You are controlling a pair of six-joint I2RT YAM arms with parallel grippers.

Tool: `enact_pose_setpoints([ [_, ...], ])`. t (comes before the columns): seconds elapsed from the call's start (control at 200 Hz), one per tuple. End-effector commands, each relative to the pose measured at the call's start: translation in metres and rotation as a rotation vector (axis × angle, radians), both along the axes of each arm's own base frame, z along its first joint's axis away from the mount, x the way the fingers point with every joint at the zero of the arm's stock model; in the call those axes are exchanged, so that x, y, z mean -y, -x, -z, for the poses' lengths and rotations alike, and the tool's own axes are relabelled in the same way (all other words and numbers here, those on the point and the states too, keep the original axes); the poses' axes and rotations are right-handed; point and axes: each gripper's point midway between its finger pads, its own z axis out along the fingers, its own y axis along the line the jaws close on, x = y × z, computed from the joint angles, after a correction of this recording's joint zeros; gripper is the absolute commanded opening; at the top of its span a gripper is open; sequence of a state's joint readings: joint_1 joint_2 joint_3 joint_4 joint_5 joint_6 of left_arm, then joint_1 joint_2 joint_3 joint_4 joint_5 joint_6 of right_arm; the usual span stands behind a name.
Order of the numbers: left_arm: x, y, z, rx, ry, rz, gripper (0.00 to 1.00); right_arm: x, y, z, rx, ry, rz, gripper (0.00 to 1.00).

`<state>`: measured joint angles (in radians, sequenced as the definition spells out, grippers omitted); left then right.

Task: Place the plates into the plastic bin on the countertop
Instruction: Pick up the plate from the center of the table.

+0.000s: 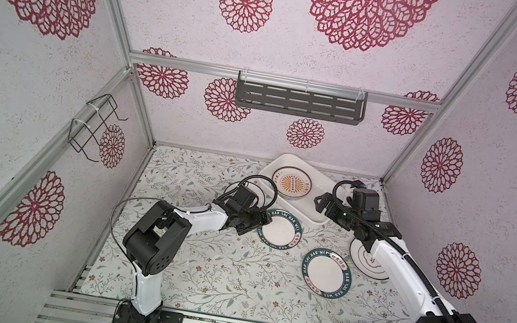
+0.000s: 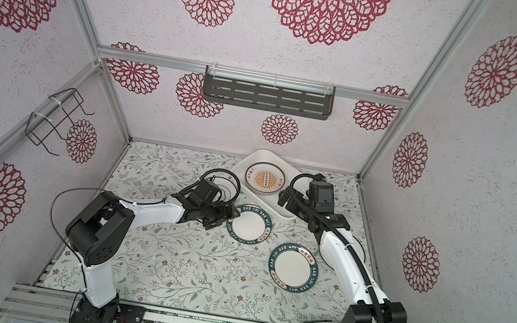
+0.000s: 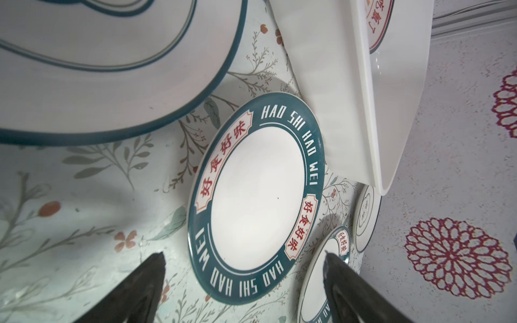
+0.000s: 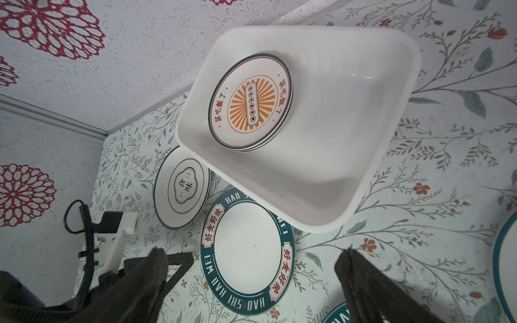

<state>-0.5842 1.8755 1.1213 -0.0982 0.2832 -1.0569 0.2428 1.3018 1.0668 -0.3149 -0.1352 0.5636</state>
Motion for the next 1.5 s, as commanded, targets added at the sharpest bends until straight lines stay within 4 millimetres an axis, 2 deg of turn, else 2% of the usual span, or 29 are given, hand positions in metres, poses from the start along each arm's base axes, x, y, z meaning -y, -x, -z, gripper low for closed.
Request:
enact_pose_setpoints([
  [0.0,0.007,-0.006,0.008,0.014,0.022,-0.009,0.88,0.006,0.008,-0.01,0.032,0.018,-0.004,0.99],
  [0.145,0.011,-0.01,0.017,0.005,0.025,-0.012,0.85,0.009,0.012,-0.013,0.037,0.02,-0.001,0.99],
  [0.2,0.013,-0.013,0.013,0.014,0.029,-0.012,0.83,0.011,0.013,-0.014,0.04,0.024,0.005,0.99],
  [0.21,0.012,-0.012,0.026,-0.008,0.016,-0.013,0.83,0.011,0.013,-0.015,0.041,0.024,0.006,0.99],
  [0.235,0.012,-0.012,0.031,-0.016,0.01,-0.012,0.82,0.012,0.013,-0.015,0.043,0.025,0.008,0.99],
  [0.791,0.002,-0.022,0.059,-0.1,0.069,-0.056,0.3,0.026,0.012,-0.014,0.054,0.013,0.054,0.99],
  [1.096,0.003,-0.022,0.058,-0.109,0.057,-0.049,0.09,0.037,0.017,-0.01,0.049,0.014,0.083,0.99],
  [1.286,0.002,-0.02,0.051,-0.101,0.046,-0.047,0.03,0.041,0.019,-0.009,0.052,0.009,0.091,0.99],
  [1.496,0.001,-0.015,0.029,-0.069,0.02,-0.031,0.0,0.04,0.016,-0.009,0.06,-0.008,0.082,0.99],
])
